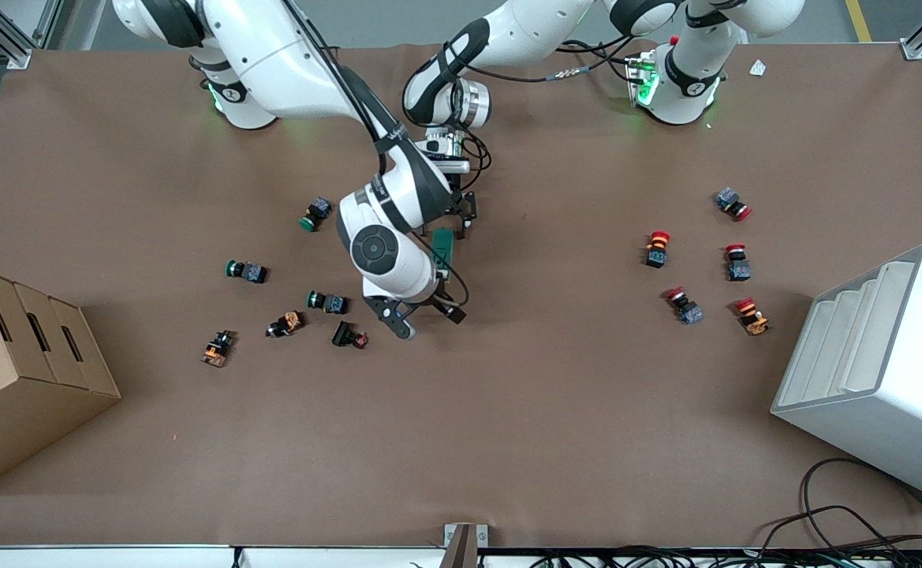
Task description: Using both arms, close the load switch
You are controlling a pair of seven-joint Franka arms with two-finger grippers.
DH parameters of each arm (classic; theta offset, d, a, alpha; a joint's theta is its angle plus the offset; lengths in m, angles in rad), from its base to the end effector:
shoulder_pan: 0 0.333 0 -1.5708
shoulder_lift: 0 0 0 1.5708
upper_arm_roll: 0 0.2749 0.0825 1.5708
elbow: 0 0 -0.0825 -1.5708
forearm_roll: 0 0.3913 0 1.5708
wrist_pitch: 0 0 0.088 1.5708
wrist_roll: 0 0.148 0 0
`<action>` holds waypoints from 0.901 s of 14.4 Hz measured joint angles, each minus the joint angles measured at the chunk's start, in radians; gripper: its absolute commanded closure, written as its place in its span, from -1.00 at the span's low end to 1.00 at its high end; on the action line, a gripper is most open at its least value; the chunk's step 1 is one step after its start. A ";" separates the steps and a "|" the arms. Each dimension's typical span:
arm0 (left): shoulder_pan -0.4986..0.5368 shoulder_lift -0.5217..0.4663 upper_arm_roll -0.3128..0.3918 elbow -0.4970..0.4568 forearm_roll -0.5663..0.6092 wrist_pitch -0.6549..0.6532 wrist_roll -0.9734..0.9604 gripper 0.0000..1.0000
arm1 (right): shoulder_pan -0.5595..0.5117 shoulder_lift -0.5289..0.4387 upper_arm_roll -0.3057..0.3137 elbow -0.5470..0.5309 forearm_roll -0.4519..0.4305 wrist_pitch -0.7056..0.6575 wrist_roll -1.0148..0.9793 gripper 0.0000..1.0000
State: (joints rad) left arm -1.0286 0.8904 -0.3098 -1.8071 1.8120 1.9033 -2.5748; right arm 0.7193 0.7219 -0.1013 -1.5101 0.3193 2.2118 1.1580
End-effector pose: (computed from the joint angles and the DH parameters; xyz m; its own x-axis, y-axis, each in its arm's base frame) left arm 0.2321 -0.5501 0.0138 0.4005 -0.0312 0.9158 -0.0521 -0.9986 -0.0112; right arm 0.5469 0.4217 0.1633 0.7495 -0.6370 -0.1804 -0.6535 -0.7554 -0.0474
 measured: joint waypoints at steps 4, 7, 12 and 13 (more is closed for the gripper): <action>0.008 0.006 0.000 0.015 -0.009 0.007 0.010 -1.00 | -0.098 -0.118 -0.036 0.007 -0.049 -0.227 -0.302 -1.00; 0.014 0.008 0.003 0.066 -0.118 0.018 0.087 -1.00 | -0.243 -0.227 -0.043 0.009 -0.098 -0.411 -0.578 -1.00; 0.030 0.008 0.003 0.172 -0.272 0.027 0.250 -1.00 | -0.478 -0.405 -0.045 0.010 -0.249 -0.618 -1.039 -1.00; 0.031 0.008 0.003 0.184 -0.287 0.028 0.263 -1.00 | -0.527 -0.433 -0.045 0.009 -0.268 -0.639 -1.122 -1.00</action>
State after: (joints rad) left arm -0.9980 0.8988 -0.3064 -1.6233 1.5251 1.9312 -2.3115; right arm 0.1926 0.2886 -0.1468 -1.5011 0.0509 1.5729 0.0363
